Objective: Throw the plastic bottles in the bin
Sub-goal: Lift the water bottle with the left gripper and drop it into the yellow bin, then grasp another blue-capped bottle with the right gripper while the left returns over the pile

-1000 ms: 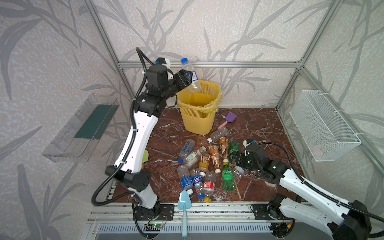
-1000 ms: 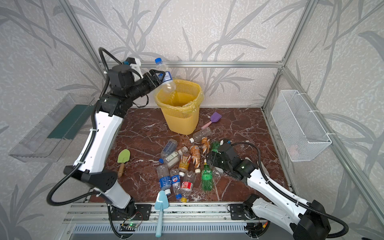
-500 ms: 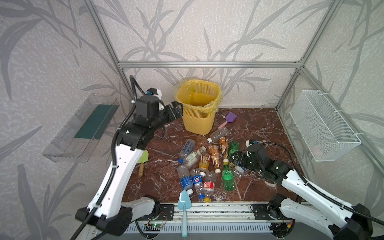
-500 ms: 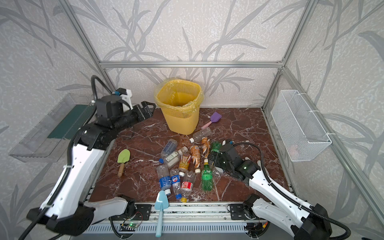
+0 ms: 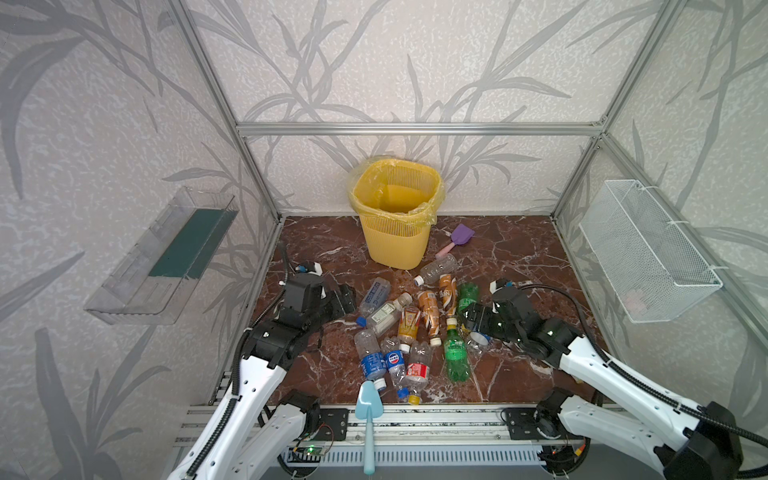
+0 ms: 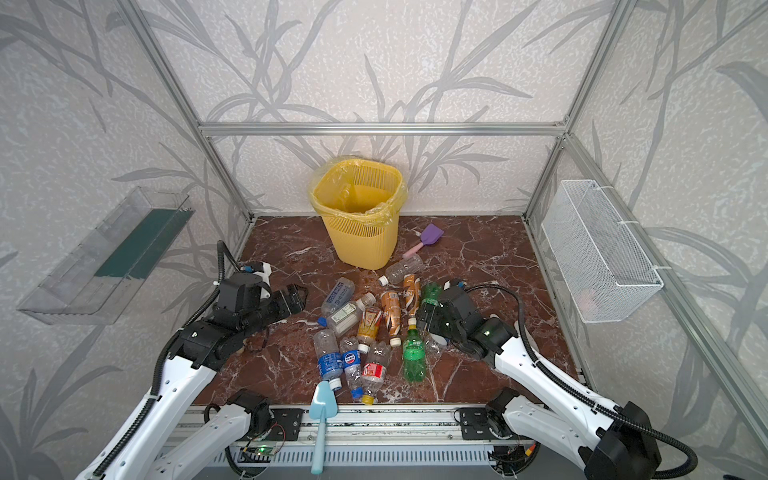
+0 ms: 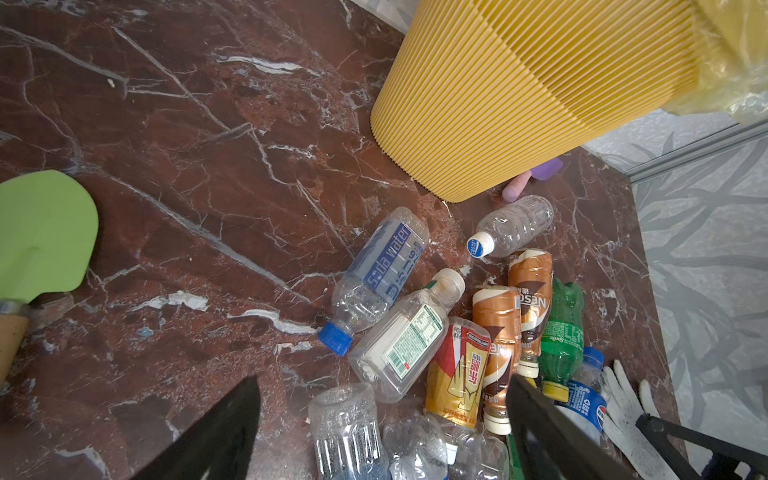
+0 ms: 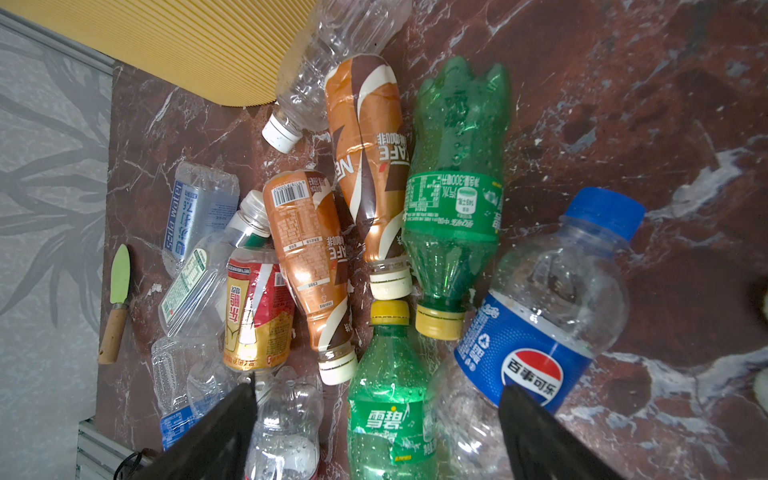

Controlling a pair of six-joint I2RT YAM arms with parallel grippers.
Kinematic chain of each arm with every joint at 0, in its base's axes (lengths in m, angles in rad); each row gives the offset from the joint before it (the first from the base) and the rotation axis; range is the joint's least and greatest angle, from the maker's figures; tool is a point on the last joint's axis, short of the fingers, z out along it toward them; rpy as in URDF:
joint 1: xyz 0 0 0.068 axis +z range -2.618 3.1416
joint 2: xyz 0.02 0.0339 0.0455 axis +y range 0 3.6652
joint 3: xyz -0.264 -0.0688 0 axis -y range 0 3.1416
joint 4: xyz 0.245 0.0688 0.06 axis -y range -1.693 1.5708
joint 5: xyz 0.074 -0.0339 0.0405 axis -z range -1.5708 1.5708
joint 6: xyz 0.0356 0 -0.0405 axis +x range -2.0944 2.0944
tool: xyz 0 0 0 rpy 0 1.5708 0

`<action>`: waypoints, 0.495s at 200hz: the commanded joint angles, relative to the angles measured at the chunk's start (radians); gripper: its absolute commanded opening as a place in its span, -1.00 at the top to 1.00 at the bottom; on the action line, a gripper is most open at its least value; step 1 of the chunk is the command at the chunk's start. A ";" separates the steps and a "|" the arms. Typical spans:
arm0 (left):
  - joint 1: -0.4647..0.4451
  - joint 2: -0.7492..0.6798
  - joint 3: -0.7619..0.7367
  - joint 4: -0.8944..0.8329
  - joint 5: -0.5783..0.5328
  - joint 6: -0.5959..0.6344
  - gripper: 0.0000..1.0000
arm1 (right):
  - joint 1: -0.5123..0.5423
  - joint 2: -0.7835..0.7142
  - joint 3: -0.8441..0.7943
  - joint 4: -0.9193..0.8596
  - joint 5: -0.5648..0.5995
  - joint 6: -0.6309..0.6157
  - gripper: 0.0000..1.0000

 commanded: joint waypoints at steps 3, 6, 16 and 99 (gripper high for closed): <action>0.002 -0.015 -0.028 0.024 0.002 -0.031 -0.84 | -0.005 -0.018 -0.009 -0.035 0.016 -0.005 -0.83; 0.003 -0.014 -0.033 0.027 0.005 -0.033 -0.84 | -0.005 -0.018 -0.008 -0.037 0.017 -0.004 -0.83; 0.003 -0.010 -0.041 0.033 0.009 -0.037 -0.83 | -0.005 -0.021 -0.008 -0.049 0.023 -0.003 -0.83; 0.002 0.019 -0.098 0.073 0.035 -0.072 -0.82 | -0.065 -0.047 -0.043 -0.100 0.006 0.009 -0.83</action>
